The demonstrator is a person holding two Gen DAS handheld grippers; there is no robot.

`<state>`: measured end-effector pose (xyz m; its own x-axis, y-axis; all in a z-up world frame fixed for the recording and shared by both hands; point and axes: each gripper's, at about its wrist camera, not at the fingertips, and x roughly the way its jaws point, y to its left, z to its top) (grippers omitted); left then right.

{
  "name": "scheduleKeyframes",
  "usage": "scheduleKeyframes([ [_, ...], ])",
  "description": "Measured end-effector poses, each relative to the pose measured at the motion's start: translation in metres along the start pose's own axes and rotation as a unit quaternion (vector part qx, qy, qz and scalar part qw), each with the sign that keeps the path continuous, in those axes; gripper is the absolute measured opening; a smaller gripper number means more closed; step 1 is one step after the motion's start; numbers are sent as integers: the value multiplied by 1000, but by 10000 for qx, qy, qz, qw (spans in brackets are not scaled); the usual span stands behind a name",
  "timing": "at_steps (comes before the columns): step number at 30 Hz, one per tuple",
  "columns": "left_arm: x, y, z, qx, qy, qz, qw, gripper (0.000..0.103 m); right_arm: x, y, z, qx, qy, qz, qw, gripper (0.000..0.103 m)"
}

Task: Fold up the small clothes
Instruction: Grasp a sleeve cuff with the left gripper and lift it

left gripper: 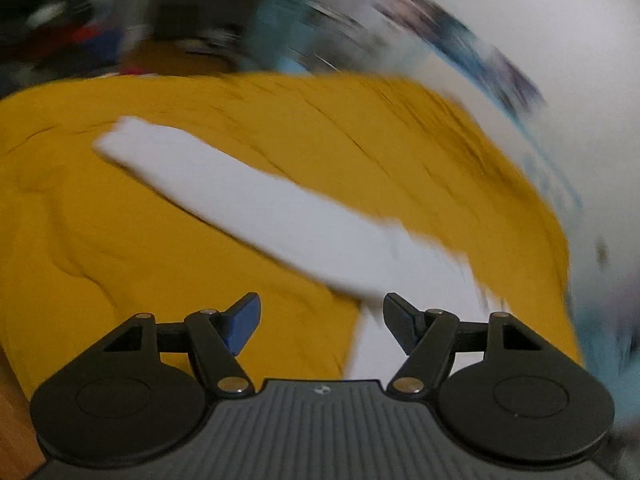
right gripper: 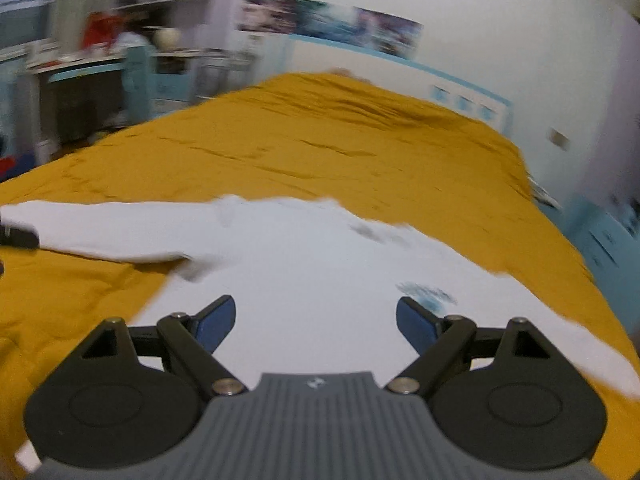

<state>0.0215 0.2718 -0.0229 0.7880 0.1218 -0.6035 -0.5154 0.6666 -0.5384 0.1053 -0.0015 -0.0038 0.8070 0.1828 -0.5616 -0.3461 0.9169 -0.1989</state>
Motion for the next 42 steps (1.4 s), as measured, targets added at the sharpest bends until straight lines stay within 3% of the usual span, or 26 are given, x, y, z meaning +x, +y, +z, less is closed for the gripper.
scheduleKeyframes([
  [5, 17, 70, 36, -1225, -806, 256, 9889, 83, 49, 56, 22, -638, 78, 495, 9967, 82],
  [10, 60, 111, 56, -1876, -766, 329, 9787, 82, 80, 99, 23, -899, 98, 604, 9941, 82],
  [14, 90, 122, 61, -1896, -629, 484, 9786, 74, 103, 119, 17, -954, 387, 818, 9913, 82],
  [25, 101, 141, 67, -2027, -1194, 820, 9685, 72, 140, 137, 5, -959, 738, 864, 9889, 82],
  [27, 104, 139, 66, -1917, -1263, 679, 9709, 67, 141, 136, 3, -925, 804, 907, 9883, 82],
  [29, 106, 136, 67, -1750, -1185, 396, 9766, 42, 142, 132, 1, -870, 848, 938, 9882, 82],
  [30, 107, 136, 67, -1781, -1090, 176, 9778, 15, 141, 128, 1, -822, 850, 933, 9886, 82],
  [32, 108, 133, 69, -1836, -1064, -31, 9772, 12, 140, 119, 1, -653, 851, 950, 9897, 82],
  [36, 95, 104, 78, -1447, -1255, -236, 9812, 11, 133, 91, 0, -332, 887, 899, 9914, 82],
  [42, 77, 11, 88, -611, -1287, -951, 9852, 11, 113, 26, -10, 134, 833, 598, 9946, 82],
])
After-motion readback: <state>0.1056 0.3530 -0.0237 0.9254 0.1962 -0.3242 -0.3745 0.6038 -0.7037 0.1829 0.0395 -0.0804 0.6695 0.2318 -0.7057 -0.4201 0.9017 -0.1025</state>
